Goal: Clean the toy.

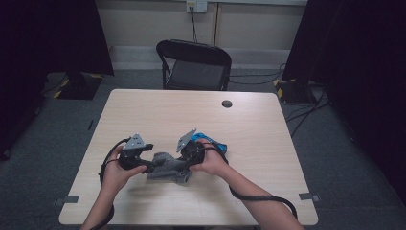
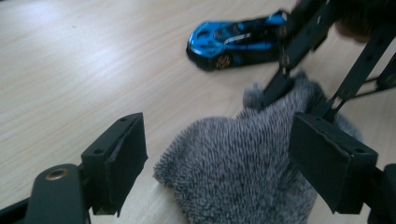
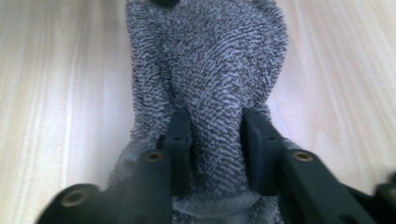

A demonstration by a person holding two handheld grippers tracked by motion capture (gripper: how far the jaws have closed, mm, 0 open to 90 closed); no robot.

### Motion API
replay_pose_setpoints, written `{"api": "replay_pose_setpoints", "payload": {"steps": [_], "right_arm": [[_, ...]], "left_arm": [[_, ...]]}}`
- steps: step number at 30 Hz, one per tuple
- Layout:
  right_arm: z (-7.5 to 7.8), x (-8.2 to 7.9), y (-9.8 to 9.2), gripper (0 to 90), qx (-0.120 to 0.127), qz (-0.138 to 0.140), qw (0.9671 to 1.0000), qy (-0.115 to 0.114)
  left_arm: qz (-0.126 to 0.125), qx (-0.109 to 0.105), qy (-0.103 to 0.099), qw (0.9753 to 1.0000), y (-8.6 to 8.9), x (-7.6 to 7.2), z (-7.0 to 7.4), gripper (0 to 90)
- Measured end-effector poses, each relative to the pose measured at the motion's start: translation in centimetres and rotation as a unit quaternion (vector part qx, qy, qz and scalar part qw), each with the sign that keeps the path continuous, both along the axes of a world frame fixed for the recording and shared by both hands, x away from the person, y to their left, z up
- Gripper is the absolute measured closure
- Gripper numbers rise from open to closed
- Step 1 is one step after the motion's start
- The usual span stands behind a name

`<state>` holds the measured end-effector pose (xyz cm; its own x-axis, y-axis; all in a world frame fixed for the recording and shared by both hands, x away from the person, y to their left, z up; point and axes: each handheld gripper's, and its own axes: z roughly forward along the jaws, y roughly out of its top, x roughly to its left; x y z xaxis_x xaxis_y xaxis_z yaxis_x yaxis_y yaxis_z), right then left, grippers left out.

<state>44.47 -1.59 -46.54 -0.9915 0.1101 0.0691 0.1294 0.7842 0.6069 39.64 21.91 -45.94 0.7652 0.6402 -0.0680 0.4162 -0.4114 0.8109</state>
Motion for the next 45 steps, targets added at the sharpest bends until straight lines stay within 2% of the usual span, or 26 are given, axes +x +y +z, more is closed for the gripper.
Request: {"api": "replay_pose_setpoints", "payload": {"steps": [2,3,5,7,8,13,21,24,27,29,31,34,36,37,39,40,43,44,45], "right_arm": [[0.1,0.1,-0.3,58.9,-0.003,-0.005,0.9999,-0.01],[0.1,0.3,-0.4,57.0,-0.003,-0.004,0.9998,-0.017],[0.2,0.4,-0.6,53.7,0.0,-0.008,0.9998,-0.018],[0.2,0.5,-0.8,51.3,0.004,-0.012,0.9997,-0.02],[0.2,0.5,-0.9,49.4,0.007,-0.012,0.9997,-0.021],[0.2,0.2,-1.7,42.9,0.024,-0.029,0.9992,-0.014],[0.2,0.3,-2.4,41.3,0.027,-0.038,0.9988,-0.017],[0.4,0.4,-2.9,40.7,0.026,-0.044,0.9985,-0.019],[0.7,0.7,-3.7,40.1,0.039,-0.053,0.9977,-0.014],[0.9,0.9,-4.3,37.9,0.037,-0.064,0.997,-0.022],[1.2,1.3,-4.9,35.9,0.047,-0.076,0.9958,-0.018],[1.6,1.9,-5.8,34.5,0.051,-0.096,0.9939,-0.02],[1.8,2.5,-6.4,33.8,0.053,-0.113,0.9919,-0.024],[2.0,2.9,-6.7,33.3,0.056,-0.125,0.9903,-0.026],[2.1,3.5,-7.1,32.0,0.055,-0.142,0.9879,-0.03],[2.1,3.9,-7.3,31.7,0.052,-0.157,0.9856,-0.036],[1.9,4.7,-7.6,30.3,0.053,-0.178,0.9819,-0.041],[1.8,5.0,-7.7,29.4,0.05,-0.188,0.9799,-0.046],[1.6,5.2,-7.8,28.8,0.047,-0.191,0.9793,-0.047]], "left_arm": [[-0.009,-0.005,0.005,0.9999,-0.3,-0.1,-0.3,19.7],[-0.013,0.0,0.004,0.9999,-0.5,-0.2,-0.3,20.3],[-0.022,0.007,0.007,0.9997,-0.8,-0.2,-0.5,20.4],[-0.026,0.016,-0.003,0.9995,-1.1,-0.1,-0.6,20.7],[-0.029,0.01,0.004,0.9995,-1.4,-0.1,-0.7,20.7],[-0.044,0.014,0.003,0.9989,-2.4,0.6,-0.9,20.3],[-0.072,0.024,0.009,0.9971,-4.6,1.2,-1.7,20.9],[-0.077,0.03,0.013,0.9965,-4.9,1.3,-2.2,21.0],[-0.08,0.039,0.015,0.9959,-4.9,1.3,-2.7,20.9],[-0.08,0.041,0.02,0.9958,-4.9,1.3,-3.0,20.8],[-0.079,0.04,0.024,0.9958,-4.9,1.3,-3.3,20.4],[-0.085,0.054,0.019,0.9947,-5.0,1.2,-3.6,22.0],[-0.088,0.06,0.018,0.9941,-4.9,1.1,-3.5,29.0],[-0.089,0.063,0.018,0.9939,-4.8,1.1,-3.4,36.8],[-0.077,0.061,0.022,0.9949,-4.5,1.0,-3.3,47.5],[-0.073,0.064,0.022,0.995,-4.3,0.9,-3.2,53.0],[-0.049,0.063,0.034,0.9962,-3.4,0.7,-3.0,58.7],[-0.043,0.062,0.033,0.9966,-3.2,0.7,-3.0,59.3],[-0.038,0.066,0.033,0.9966,-2.8,0.6,-2.9,59.4]]}}
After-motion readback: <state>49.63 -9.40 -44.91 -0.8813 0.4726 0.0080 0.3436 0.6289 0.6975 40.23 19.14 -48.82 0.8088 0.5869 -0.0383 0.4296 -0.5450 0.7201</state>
